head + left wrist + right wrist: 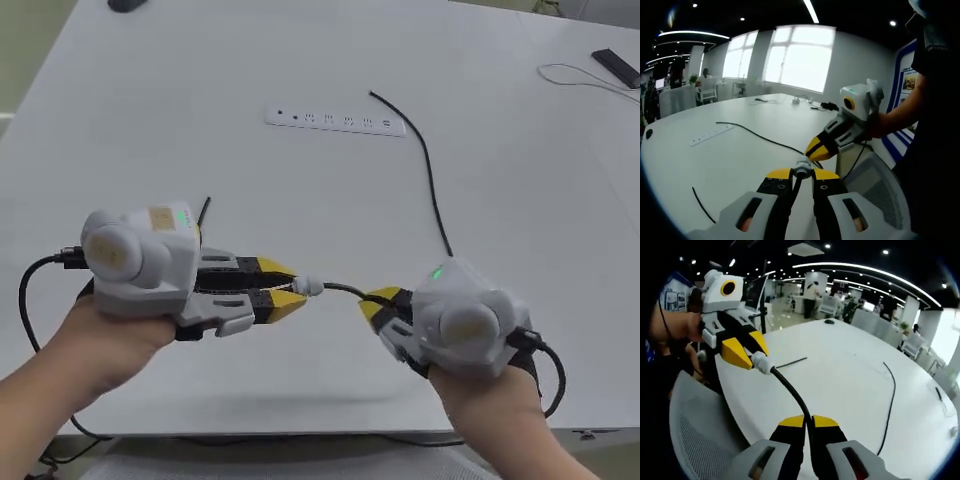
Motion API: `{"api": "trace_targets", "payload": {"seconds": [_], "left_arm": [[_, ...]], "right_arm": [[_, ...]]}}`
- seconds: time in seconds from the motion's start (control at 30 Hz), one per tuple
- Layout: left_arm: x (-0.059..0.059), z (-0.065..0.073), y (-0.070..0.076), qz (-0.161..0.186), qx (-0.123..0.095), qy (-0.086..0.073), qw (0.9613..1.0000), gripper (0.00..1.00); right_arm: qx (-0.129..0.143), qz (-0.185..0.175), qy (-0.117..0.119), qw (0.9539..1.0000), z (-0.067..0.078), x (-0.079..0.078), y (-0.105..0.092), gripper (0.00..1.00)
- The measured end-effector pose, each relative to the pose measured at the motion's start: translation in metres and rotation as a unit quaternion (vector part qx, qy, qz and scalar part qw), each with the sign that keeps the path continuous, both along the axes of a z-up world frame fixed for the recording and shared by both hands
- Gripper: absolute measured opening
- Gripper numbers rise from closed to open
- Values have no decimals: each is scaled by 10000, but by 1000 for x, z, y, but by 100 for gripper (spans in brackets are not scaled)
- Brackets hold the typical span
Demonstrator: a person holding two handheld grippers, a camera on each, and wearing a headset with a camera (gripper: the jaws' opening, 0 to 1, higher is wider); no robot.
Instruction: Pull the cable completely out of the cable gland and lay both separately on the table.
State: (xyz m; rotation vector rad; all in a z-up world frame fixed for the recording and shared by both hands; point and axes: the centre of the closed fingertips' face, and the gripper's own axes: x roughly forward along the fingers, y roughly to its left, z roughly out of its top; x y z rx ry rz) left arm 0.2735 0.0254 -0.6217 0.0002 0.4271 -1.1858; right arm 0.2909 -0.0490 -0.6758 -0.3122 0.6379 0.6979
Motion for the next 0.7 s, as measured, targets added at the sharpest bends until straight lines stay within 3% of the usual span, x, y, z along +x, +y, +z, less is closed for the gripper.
{"api": "trace_targets", "payload": {"seconds": [0.03, 0.37, 0.6, 0.7], "left_arm": [[1, 1, 0, 21, -26, 0, 10000, 15], [2, 3, 1, 76, -73, 27, 9999, 15], [0, 0, 2, 69, -14, 18, 10000, 15], [-1, -2, 4, 64, 28, 15, 10000, 15]], "right_arm": [[139, -187, 140, 9996, -3, 0, -3, 0], [380, -622, 528, 9959, -21, -4, -15, 0], [332, -578, 471, 9967, -19, -7, -12, 0], [182, -436, 373, 9982, -19, -9, -12, 0]]}}
